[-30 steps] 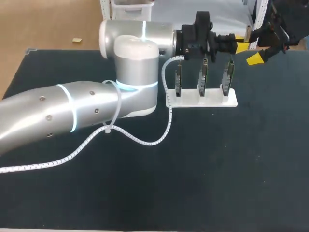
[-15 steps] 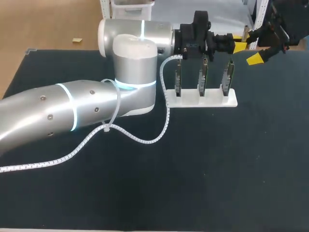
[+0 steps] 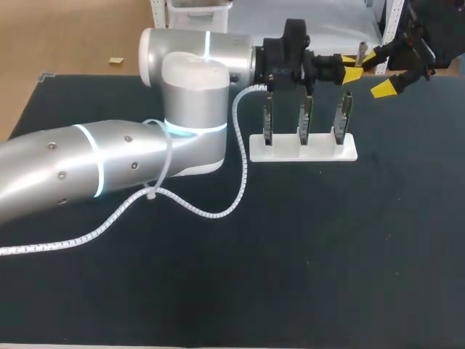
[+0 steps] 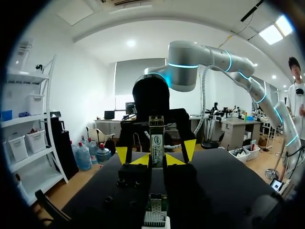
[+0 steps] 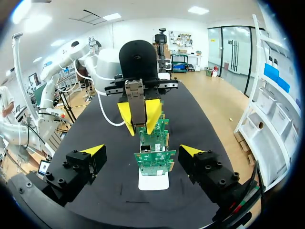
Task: Pick up the optical module with the left hand, and insert it into the network port with the right hand.
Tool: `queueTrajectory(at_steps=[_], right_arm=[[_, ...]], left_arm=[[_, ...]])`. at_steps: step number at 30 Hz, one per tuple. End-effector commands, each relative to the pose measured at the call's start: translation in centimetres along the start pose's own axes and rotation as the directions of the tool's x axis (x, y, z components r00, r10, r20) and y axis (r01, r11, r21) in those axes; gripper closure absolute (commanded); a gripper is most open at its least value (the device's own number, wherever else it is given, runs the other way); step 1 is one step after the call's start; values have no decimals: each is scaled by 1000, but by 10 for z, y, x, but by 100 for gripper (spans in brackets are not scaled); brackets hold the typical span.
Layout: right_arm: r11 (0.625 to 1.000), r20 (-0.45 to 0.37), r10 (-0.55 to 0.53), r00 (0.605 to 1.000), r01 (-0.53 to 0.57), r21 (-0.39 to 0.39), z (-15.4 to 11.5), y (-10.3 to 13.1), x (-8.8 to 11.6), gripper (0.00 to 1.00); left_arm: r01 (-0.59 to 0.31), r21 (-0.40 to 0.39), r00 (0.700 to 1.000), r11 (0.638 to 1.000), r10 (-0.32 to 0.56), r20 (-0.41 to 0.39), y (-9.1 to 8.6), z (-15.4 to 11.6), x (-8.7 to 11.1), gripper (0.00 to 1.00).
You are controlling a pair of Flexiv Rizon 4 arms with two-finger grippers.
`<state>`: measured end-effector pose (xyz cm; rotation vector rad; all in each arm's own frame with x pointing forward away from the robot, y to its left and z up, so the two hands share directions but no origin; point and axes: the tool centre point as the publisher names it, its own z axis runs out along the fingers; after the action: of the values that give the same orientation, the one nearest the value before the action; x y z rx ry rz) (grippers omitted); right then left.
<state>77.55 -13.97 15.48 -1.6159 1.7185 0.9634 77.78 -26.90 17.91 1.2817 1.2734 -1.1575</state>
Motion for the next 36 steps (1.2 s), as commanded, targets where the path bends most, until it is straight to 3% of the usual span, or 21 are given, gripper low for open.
queueTrajectory(at_steps=[1, 36], right_arm=[[1000, -1, 0, 1000, 0, 1, 1, 0, 0, 0], [1000, -1, 0, 1000, 0, 1, 1, 0, 0, 0]], left_arm=[[6, -4, 1000, 1000, -6, -5, -5, -4, 3, 100], [61, 17, 998, 998, -61, -4, -1, -4, 9, 100]])
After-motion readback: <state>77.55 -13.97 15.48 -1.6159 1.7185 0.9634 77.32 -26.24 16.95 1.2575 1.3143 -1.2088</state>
